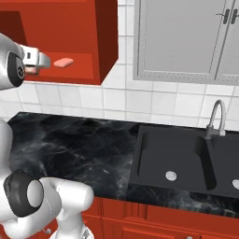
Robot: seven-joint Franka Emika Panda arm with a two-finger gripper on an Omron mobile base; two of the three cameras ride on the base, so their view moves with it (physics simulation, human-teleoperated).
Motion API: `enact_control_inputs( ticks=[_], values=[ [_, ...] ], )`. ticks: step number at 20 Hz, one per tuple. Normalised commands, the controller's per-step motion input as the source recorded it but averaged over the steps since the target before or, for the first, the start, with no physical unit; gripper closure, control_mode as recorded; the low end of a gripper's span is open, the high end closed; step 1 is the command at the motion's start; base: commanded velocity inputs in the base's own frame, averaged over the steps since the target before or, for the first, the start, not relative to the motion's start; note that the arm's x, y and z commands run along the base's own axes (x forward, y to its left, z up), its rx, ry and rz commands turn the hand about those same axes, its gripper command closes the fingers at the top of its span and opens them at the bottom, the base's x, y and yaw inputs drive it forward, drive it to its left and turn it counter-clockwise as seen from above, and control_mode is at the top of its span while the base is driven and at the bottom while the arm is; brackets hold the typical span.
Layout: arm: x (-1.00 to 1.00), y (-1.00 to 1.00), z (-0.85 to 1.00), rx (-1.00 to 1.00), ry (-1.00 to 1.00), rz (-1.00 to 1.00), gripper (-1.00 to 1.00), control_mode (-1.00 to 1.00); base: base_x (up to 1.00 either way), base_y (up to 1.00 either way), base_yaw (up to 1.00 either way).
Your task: Pick up the bar soap and bar soap from the sink, and place them back in the cabinet, and close the cabinet door.
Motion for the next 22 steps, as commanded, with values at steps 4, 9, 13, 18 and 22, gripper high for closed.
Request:
enact_control_inputs(
  ticks=[4,9,13,18,22],
  values=[
    [0.30,0.11,0.00,0.00,0.00,0.00,1.00,-1.00,0.00,0.00,0.00],
    [0.36,0.12,0.00,0.00,0.00,0.00,1.00,-1.00,0.00,0.00,0.00],
    [0.35,0.15,0.00,0.00,0.00,0.00,1.00,-1.00,0.00,0.00,0.00],
    [0.30,0.18,-0.10,0.00,0.00,0.00,1.00,-1.00,0.00,0.00,0.00],
    [0.33,0.23,-0.15,0.00,0.00,0.00,1.00,-1.00,0.00,0.00,0.00]
  ],
)
